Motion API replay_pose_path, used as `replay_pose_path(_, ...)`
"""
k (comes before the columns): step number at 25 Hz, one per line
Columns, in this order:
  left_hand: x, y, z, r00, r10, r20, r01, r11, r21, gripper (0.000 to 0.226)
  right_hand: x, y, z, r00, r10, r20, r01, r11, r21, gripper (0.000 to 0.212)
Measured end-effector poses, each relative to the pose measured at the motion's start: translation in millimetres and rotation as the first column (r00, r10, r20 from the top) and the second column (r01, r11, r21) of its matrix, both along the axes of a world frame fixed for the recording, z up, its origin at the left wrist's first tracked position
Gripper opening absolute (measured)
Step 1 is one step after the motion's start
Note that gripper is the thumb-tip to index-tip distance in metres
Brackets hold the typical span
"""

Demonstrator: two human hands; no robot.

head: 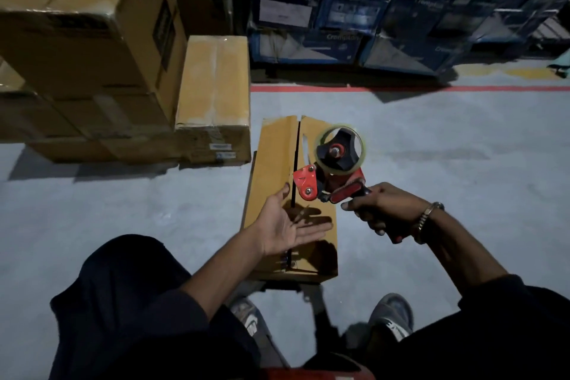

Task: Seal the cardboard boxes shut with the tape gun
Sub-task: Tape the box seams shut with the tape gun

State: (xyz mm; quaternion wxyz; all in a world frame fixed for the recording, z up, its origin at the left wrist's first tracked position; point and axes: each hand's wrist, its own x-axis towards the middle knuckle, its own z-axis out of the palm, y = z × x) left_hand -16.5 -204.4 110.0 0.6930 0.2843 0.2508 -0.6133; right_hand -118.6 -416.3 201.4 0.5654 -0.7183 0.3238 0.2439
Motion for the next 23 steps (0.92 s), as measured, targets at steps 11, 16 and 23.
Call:
replay_pose_path(11,39.1,5.3,-1.5,0.952,-0.192,0.241,0.162,0.977,0.139,0.029,5.3,-37.5,3.2,0.966,0.203,0.162,-0.2,0.979,-0.037,0.032)
replay_pose_path(16,48.1,14.9,18.4,0.806,-0.409,0.429,0.291,0.904,0.314,0.024,-4.1,-40.4,-4.6,0.949,0.274,0.158,-0.261,0.96,-0.098,0.048)
replay_pose_path(23,58.7,81.7,13.2,0.654,-0.524,0.546,0.214,0.82,0.531,0.014,-25.2,-2.7,-48.1,0.897,0.379,0.228,-0.344,0.922,-0.178,0.028)
